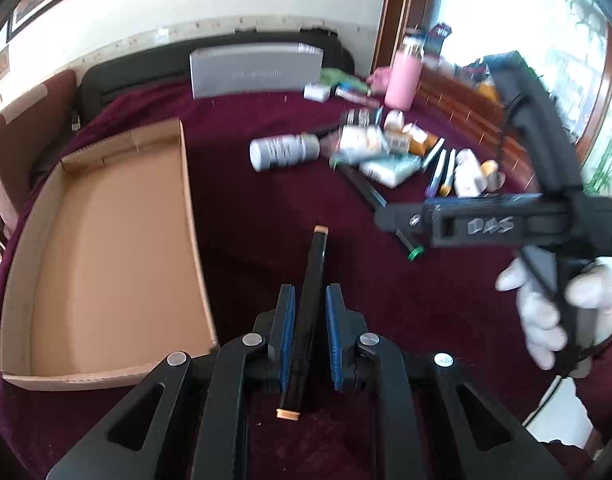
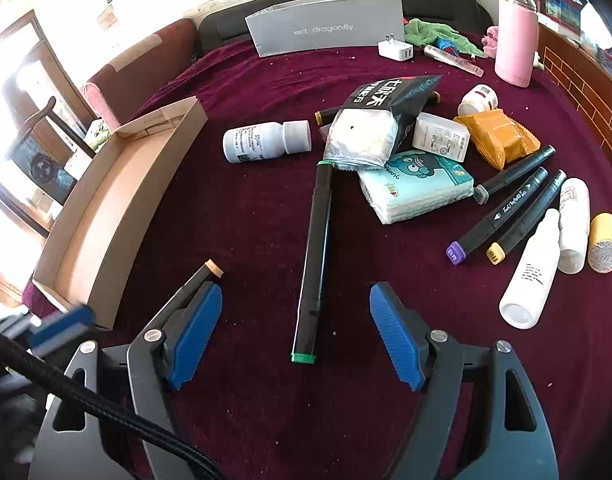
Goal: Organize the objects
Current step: 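Grasp the green-capped black marker with the right tool while the left tool holds its marker, then carry both held markers over the cardboard box with both tools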
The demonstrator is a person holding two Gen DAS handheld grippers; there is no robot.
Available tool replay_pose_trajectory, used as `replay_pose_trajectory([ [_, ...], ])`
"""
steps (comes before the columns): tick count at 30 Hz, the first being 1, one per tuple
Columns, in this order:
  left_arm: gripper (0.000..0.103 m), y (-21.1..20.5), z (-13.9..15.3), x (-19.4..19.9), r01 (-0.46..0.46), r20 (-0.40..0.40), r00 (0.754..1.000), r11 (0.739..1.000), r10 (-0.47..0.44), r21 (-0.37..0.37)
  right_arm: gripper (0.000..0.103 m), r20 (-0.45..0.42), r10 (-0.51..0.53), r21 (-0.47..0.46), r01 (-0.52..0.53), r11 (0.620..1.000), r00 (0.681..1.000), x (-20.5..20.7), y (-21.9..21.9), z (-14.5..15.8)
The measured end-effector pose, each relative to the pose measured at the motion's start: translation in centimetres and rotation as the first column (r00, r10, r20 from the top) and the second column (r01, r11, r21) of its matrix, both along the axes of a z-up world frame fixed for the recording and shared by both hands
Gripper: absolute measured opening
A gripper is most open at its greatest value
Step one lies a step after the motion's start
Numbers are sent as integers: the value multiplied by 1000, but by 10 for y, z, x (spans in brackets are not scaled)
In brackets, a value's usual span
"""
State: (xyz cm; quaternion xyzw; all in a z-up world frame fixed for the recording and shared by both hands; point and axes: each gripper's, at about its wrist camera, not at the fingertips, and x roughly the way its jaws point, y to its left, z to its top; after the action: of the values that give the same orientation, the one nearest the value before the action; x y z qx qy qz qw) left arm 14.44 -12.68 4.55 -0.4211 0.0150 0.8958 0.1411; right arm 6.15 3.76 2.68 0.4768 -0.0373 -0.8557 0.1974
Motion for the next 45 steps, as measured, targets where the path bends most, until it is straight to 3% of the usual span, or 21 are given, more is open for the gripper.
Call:
replay_pose_trajectory([
  [4,14,12,-24,-14,5,100,995,998,2,-67,78,9,-10,-14,10,1000,1000,1,7,-2],
  [7,20,23,-27,-13,7,63,998,993,0,-120,78,14,-17,-19,17,1000,1000,0,11,-2],
  [10,18,35,-27,-11,9,39,999,983,-2,-183,78,15,-17,-19,17,1000,1000,-1,10,-2],
  [11,12,35,-26,-10,19,44,999,985,-11,-171,78,15,-15,-15,15,1000,1000,-1,10,-2],
  [13,12,29,-23,-6,25,55,998,993,-18,-117,78,12,-5,-3,5,1000,1000,-2,6,-1],
  [18,12,0,7,8,-1,-10,1000,1000,1,23,77,-1,27,44,-27,999,1000,-7,-5,0],
  [22,12,-23,16,13,-29,-16,999,997,31,76,62,21,44,71,-46,996,999,-24,-21,-6],
  [25,12,-34,17,15,-49,-19,999,995,51,85,47,32,18,148,-23,989,999,-39,-35,-18],
  [26,12,-38,17,15,-57,-19,998,994,59,92,45,-7,13,171,-12,985,1000,-40,-40,-17],
  [28,12,-45,19,17,-70,-23,997,992,73,103,25,-28,-1,231,7,973,1000,-40,-47,-18],
  [29,12,-49,20,18,-83,-27,996,991,86,108,20,-25,-4,233,10,972,1000,-40,-48,-18],
  [30,12,-52,20,18,-89,-30,995,990,93,111,13,-14,0,206,3,979,1000,-38,-46,-17],
  [32,12,-57,21,19,-102,-35,994,988,107,115,12,23,-1,124,-2,992,1000,-34,-39,-15],
  [39,12,-75,26,24,-148,-42,987,977,156,152,13,28,10,-50,-9,999,1000,-6,-17,12],
  [45,12,-102,50,24,-208,-73,972,961,224,184,13,66,132,-278,-109,954,989,3,-31,44],
])
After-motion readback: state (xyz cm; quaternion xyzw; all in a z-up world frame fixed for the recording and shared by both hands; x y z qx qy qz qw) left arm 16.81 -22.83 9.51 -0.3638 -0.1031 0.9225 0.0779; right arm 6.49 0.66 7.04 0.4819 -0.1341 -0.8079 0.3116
